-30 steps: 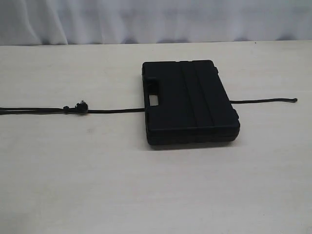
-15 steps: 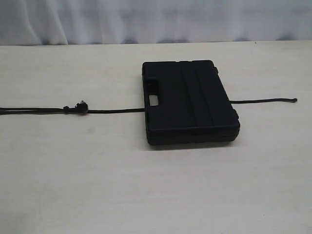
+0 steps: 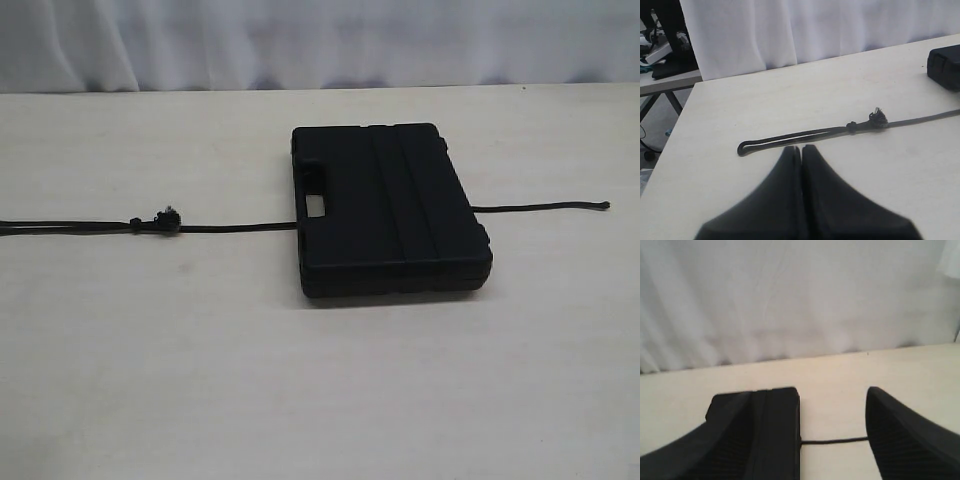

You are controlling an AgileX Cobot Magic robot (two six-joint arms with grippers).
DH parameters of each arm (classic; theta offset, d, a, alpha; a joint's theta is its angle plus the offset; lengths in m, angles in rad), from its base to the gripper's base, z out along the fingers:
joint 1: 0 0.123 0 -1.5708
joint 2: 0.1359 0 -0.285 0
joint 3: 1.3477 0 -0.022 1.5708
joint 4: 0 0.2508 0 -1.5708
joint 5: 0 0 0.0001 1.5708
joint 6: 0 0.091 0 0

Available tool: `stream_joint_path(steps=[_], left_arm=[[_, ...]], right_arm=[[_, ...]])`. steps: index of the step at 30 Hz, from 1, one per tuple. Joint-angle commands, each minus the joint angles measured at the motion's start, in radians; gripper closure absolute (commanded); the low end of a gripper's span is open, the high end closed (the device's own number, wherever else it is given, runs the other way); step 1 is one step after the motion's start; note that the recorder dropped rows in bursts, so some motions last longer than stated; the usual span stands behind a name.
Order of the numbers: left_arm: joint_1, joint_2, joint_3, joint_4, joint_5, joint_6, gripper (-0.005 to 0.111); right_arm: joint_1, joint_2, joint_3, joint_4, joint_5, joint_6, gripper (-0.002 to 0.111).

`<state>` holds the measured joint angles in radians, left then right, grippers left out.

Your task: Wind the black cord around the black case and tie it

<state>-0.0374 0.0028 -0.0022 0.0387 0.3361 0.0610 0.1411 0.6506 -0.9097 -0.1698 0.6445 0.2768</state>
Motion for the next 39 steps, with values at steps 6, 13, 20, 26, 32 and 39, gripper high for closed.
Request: stream_joint_path(steps=[6, 13, 20, 26, 32, 39], left_arm=[[0.001, -0.003, 0.002, 0.001, -0.012, 0.002, 0.107], [0.001, -0.003, 0.002, 0.001, -0.012, 0.002, 0.107], [0.001, -0.003, 0.002, 0.001, -0.012, 0.002, 0.107], [0.001, -0.003, 0.002, 0.001, -0.012, 0.002, 0.107], [0.001, -0.003, 0.002, 0.001, -0.012, 0.002, 0.107], [0.001, -0.003, 0.002, 0.001, -0.012, 0.002, 0.107]], right_arm=[[0.002, 0.383, -0.216, 0.476, 0.202, -0.46, 0.051], [0.192, 0.658, -0.309, 0.437, 0.191, -0.491, 0.052], [0.43, 0.948, -0.495, 0.001, 0.227, -0.038, 0.052], [0.525, 1.211, -0.726, -0.049, 0.395, 0.027, 0.052], [0.56, 1.408, -0.881, -0.049, 0.404, 0.054, 0.052], [0.56, 1.56, -0.984, -0.078, 0.388, 0.078, 0.052]])
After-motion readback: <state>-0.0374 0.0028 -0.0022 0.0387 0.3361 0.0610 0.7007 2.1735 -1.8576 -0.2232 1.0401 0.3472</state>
